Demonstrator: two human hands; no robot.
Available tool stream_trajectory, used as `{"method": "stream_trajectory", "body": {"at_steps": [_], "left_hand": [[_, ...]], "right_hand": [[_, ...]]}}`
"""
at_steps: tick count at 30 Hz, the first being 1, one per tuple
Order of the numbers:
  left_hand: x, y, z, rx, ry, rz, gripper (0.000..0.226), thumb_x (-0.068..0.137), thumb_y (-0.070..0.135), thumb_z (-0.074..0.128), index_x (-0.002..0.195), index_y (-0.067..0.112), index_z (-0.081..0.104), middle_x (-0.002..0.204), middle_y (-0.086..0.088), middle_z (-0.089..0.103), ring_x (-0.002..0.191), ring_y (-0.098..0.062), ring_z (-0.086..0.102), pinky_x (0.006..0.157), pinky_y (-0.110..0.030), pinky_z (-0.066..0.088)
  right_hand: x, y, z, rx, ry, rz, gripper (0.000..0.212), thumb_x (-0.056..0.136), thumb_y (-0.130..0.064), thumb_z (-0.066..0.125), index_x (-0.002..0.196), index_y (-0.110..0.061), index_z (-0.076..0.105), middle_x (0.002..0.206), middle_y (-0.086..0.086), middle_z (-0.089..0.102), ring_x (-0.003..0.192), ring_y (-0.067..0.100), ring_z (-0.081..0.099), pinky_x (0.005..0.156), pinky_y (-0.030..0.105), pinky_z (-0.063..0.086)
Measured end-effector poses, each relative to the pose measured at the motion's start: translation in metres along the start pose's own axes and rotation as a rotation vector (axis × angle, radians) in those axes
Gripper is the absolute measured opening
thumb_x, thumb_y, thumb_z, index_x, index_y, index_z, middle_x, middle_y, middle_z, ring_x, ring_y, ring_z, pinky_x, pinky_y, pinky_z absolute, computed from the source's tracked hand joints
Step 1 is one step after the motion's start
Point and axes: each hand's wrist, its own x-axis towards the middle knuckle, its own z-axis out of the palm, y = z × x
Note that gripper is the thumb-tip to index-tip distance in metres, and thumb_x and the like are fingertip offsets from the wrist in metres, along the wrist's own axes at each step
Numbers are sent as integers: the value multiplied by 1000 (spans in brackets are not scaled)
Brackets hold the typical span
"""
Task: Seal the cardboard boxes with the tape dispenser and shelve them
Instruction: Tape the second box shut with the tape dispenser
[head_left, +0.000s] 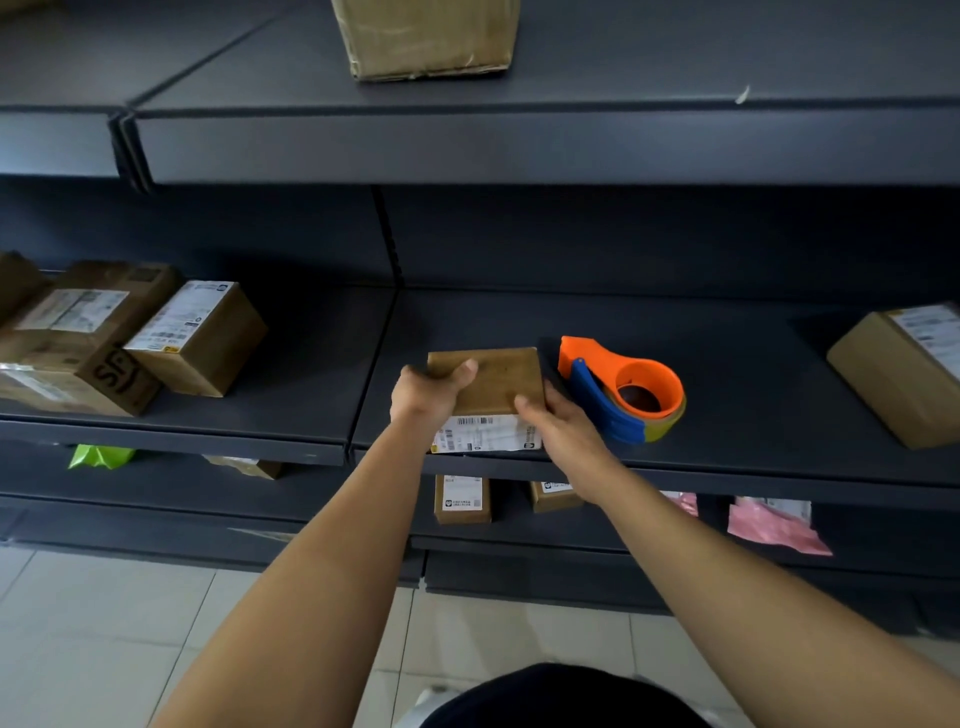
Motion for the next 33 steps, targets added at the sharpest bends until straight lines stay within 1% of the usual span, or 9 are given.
{"method": "stream_trajectory", "body": {"at_steps": [5, 9, 12, 16, 20, 23, 26, 29, 33], "left_hand": [[-1, 4, 0, -218, -104, -17, 49, 83, 48, 67, 115, 13, 55, 102, -1, 66, 96, -22, 63, 90, -37, 50], [-6, 0, 1, -423, -217, -11, 55, 79, 54, 68, 115, 16, 50, 100, -4, 70, 96, -20, 65, 90, -36, 49], [-7, 0, -2, -479, -237, 1, 52, 82, 49, 64, 120, 19, 45, 101, -9, 68, 99, -24, 63, 95, -45, 48], [-3, 3, -11, -537, -202, 2, 39, 93, 37, 51, 122, 10, 51, 99, -9, 65, 102, -26, 63, 87, -42, 54], [2, 2, -12, -572, -172, 15, 36, 96, 37, 48, 123, 13, 46, 97, -4, 62, 92, -12, 60, 89, -45, 53], [5, 3, -6, -597, -222, 21, 40, 97, 36, 45, 127, 12, 53, 111, -6, 67, 106, -17, 63, 92, -37, 52], [4, -2, 3, -621, -220, 2, 40, 91, 35, 50, 126, 17, 51, 116, -5, 66, 111, -20, 61, 105, -41, 43], [0, -9, 5, -607, -208, 14, 27, 88, 38, 51, 110, 23, 51, 113, -5, 67, 112, -22, 60, 106, -46, 41], [-14, -9, 5, -573, -261, 57, 53, 93, 49, 45, 139, 25, 43, 126, 1, 63, 114, -15, 60, 104, -41, 44]], "right_hand": [[8, -16, -4, -61, 98, -47, 41, 100, -40, 41, 137, -23, 47, 131, 1, 56, 122, 19, 52, 98, 28, 39], [16, -31, -2, -181, 163, -16, 60, 100, -47, 35, 153, -25, 17, 150, 5, 38, 135, 24, 40, 103, 30, 34], [23, -42, -2, -229, 177, -23, 55, 101, -47, 33, 151, -27, 24, 151, 6, 38, 135, 25, 41, 102, 29, 35], [32, -50, 0, -328, 208, 38, 54, 99, -52, 29, 120, -12, 58, 118, 12, 64, 102, 26, 61, 81, 31, 46], [34, -51, -1, -222, 177, 170, 52, 97, -53, 32, 102, -8, 58, 102, 10, 64, 89, 24, 63, 80, 42, 58], [26, -47, 1, -227, 111, 308, 53, 96, -58, 29, 92, -12, 55, 89, 10, 65, 72, 22, 64, 69, 35, 60], [23, -44, 5, -394, 136, 264, 56, 97, -58, 24, 83, -11, 52, 85, 7, 59, 81, 24, 61, 73, 34, 52], [26, -39, 12, -204, 179, 92, 41, 102, -41, 29, 89, -15, 58, 95, 7, 59, 89, 21, 54, 71, 27, 40], [26, -36, 23, 210, 168, 166, 42, 100, -49, 34, 99, -18, 62, 98, 1, 65, 93, 18, 60, 89, 33, 47]]}}
